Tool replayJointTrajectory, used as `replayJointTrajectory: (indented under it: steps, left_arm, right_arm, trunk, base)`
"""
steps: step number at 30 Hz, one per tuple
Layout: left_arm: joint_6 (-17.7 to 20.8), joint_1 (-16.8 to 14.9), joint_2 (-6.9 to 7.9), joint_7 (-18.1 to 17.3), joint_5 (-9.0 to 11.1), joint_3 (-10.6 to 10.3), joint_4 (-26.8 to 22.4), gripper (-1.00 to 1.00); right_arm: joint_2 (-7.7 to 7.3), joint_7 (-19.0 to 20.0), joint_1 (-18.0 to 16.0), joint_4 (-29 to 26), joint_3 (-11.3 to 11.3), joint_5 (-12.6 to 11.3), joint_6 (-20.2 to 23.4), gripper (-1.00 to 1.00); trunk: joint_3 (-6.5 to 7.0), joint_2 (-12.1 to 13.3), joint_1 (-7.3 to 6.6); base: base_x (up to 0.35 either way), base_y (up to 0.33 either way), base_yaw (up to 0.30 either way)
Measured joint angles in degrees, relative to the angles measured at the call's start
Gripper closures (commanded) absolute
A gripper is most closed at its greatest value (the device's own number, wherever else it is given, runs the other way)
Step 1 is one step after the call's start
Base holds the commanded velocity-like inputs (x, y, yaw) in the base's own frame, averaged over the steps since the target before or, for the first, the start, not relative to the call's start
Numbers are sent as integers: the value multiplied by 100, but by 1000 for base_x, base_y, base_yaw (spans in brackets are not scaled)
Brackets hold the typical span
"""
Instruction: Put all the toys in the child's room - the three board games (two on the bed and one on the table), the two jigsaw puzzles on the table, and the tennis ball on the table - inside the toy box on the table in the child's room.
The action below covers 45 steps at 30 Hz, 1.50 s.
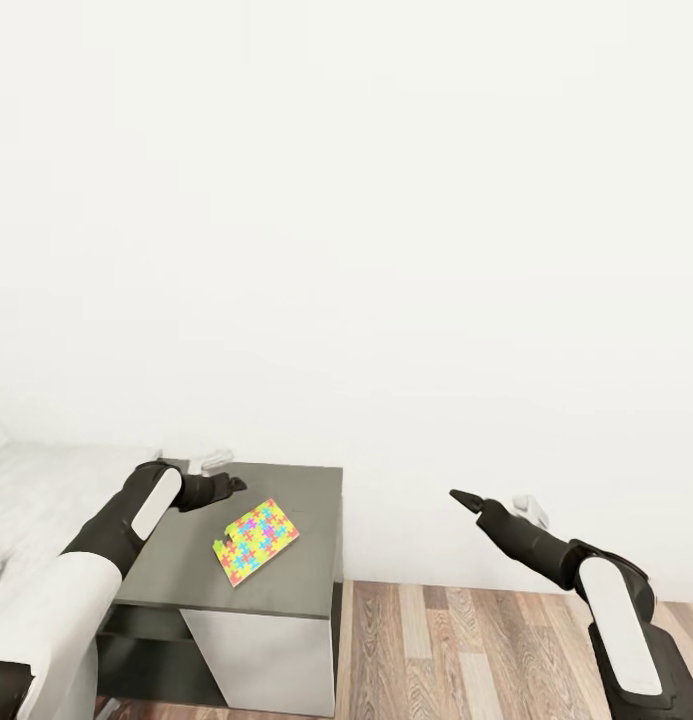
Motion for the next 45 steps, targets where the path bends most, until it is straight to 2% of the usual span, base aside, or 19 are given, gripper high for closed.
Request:
replayJointTrajectory:
  steps: [8, 15, 33, 37, 40, 45]
  left_arm:
    - [-379, 0, 0, 49, -4, -16, 15, -100]
    - [-417, 0, 0, 50, -1, -32, 17, -100]
    - [-349, 0, 0, 136, -33, -37, 54, -100]
    - [-382, 0, 0, 246, -34, -35, 334, -100]
    - [-499, 0, -1, 283, -43, -9, 939, -100]
    - [-756, -1, -1, 295, -66, -24, 1246, -100]
  right_arm:
    - [9, -70, -3, 6, 84, 5, 5, -100]
    - [14, -128, -2, 2, 100, 10, 6, -100]
    - [17, -119, -2, -53, 156, 9, 10, -100]
    - [-3, -119, -2, -53, 156, 9, 24, -100]
    - [-4, -119, -1, -51, 156, 8, 89, -100]
    - [6, -115, 19, -14, 136, -2, 125, -100]
  trunk:
    - [0, 0, -2]
    - [0, 1, 0]
    - [0, 1, 1]
    - [0, 1, 1]
    - [0, 1, 1]
    - [0, 1, 1]
  base:
    - [259, -67, 0]
    - [191, -17, 0]
    - [9, -1, 0]
    - [0, 0, 0]
    - [0, 0, 0]
    - [0, 0, 0]
